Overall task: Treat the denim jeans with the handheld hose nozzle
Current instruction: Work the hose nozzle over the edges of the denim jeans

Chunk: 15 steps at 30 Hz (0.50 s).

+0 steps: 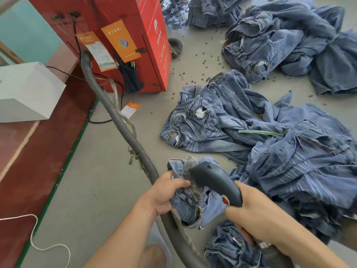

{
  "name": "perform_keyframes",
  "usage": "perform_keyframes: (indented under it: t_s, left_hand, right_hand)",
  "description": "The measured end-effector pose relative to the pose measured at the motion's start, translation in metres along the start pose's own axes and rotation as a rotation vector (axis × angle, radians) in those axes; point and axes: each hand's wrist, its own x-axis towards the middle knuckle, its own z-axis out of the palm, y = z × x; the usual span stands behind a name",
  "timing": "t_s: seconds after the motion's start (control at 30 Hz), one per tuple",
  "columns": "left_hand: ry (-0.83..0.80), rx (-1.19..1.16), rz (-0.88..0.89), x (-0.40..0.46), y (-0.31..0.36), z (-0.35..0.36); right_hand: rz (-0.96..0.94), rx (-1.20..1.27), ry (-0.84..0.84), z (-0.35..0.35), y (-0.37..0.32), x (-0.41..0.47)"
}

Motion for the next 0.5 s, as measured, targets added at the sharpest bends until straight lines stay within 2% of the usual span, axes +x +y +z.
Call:
perform_keyframes:
  t_s: [0.13,0.23,0.37,0.5]
  left_hand:
    - [-0.088,-0.003,-0.002,-0.006,-0.005,0.004]
    - [-0.079,-0.054,0.037,-0.006,0.005,-0.005]
    - [-0.028,0.075,0.015,-0.003,0.017,-0.014]
    - [-0.03,0.218,-0.048,-0.002,0.022,-0.019]
  right_hand:
    - [-0.039,0.071,0.081,-0.015,-0.004,0.004]
    - [-0.037,0.032,0.021,-0.029,0.0,-0.012]
    - [-0.025,-0.225,-0.099,-0.021,-0.001,-0.018]
    - [-0.051,-0.167,-0.052,-0.011,-0.008,0.002]
